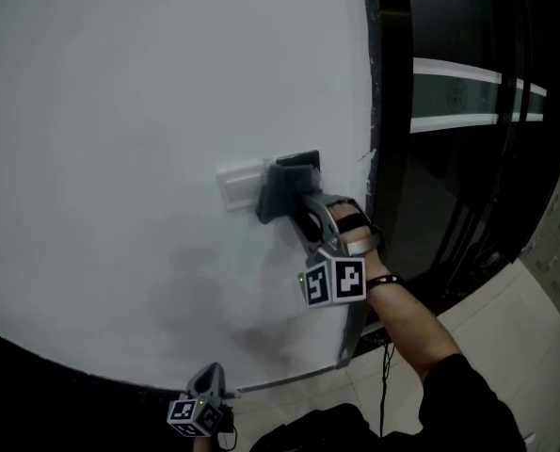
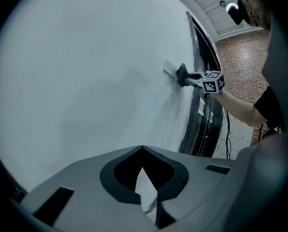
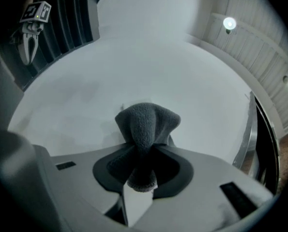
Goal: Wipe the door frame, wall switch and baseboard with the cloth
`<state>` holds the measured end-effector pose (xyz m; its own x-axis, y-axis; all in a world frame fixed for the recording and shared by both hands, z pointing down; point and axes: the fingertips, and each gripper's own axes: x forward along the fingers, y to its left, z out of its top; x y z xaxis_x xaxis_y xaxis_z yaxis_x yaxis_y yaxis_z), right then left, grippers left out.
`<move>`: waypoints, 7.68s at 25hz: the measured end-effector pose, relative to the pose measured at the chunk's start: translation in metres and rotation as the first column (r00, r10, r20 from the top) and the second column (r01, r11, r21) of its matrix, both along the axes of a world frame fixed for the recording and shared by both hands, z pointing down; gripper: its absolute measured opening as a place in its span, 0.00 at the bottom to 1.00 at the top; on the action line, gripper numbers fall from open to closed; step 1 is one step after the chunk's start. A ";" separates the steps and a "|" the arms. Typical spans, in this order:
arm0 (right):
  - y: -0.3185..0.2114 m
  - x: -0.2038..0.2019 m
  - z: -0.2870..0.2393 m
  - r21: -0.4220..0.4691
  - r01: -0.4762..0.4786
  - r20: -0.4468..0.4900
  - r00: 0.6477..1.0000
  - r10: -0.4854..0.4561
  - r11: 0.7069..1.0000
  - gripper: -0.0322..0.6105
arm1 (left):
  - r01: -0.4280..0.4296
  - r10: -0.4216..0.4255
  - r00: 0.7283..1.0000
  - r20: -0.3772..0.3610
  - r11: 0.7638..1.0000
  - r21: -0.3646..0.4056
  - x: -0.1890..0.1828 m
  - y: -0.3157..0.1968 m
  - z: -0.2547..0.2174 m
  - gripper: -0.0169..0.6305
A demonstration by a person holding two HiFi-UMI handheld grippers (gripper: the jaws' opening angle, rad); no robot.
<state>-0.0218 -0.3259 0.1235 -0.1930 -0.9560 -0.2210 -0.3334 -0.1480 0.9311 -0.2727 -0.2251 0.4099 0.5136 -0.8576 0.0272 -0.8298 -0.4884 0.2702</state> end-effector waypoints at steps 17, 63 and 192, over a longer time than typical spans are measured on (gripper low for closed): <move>-0.020 -0.077 -0.050 0.097 0.011 -0.073 0.997 -0.003 0.995 0.20 | 0.131 -0.130 0.989 -0.064 0.991 0.000 -0.055 0.006 0.007 0.01; -0.013 -0.073 -0.067 0.100 -0.011 -0.048 0.999 0.016 0.995 0.20 | 0.060 -0.064 0.995 -0.081 0.997 -0.047 -0.037 0.002 0.025 0.01; 0.037 0.024 -0.037 -0.079 0.561 0.852 0.467 -0.236 0.824 0.20 | -0.070 0.066 0.997 -0.034 0.991 -0.110 -0.007 0.003 0.036 0.01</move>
<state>0.0019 -0.2887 0.0860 -0.4754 -0.8560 -0.2032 -0.8750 0.4362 0.2099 -0.2794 -0.2223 0.4463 0.5727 -0.8131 0.1045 -0.7864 -0.5089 0.3501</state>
